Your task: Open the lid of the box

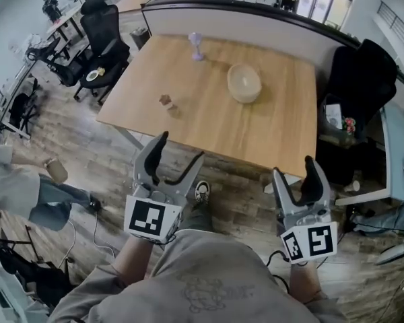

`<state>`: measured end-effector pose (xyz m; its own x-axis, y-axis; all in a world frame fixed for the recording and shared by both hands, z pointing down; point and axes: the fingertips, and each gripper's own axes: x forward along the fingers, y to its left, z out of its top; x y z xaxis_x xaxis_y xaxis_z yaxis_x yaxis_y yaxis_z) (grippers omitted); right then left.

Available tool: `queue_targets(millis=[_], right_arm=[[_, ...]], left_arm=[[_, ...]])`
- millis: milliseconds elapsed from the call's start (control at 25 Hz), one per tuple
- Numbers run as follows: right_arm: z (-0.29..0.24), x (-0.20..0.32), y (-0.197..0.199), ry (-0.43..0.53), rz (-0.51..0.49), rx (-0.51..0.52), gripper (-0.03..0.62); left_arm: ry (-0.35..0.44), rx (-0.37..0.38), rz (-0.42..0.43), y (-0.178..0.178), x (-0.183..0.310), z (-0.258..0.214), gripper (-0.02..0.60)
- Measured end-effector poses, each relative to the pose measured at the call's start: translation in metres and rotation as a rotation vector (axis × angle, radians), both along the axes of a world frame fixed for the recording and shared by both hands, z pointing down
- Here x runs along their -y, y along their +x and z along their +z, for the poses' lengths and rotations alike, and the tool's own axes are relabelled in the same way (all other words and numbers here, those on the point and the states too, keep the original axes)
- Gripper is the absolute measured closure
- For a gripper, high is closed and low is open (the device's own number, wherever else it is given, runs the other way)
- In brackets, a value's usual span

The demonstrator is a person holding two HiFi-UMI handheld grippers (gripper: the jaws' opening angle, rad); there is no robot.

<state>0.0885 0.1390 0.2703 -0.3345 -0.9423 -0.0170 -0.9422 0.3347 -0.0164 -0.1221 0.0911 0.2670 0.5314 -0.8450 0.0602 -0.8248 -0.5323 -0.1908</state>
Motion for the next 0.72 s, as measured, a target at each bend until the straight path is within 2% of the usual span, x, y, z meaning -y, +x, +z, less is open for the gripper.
queue_targets(millis=[160,320,440,720], right_arm=[[-0.003,0.061,-0.016,-0.044,0.024,-0.003,0.281],[-0.004,0.127,-0.036,-0.062,0.029,0.008,0.281],[-0.005,0.166,-0.044,-0.065,0.057,0.003,0.281],[0.004,0.239,-0.050,-0.096,0.145,-0.013,0.281]], left_arm=[[-0.047,0.037,0.012,-0.022,0.065,-0.003,0.259],[-0.016,0.046,0.041,-0.042,0.135,-0.014,0.259],[-0.028,0.042,0.056,-0.054,0.176,-0.019,0.259],[-0.024,0.032,0.144,-0.060,0.262,-0.011,0.261]])
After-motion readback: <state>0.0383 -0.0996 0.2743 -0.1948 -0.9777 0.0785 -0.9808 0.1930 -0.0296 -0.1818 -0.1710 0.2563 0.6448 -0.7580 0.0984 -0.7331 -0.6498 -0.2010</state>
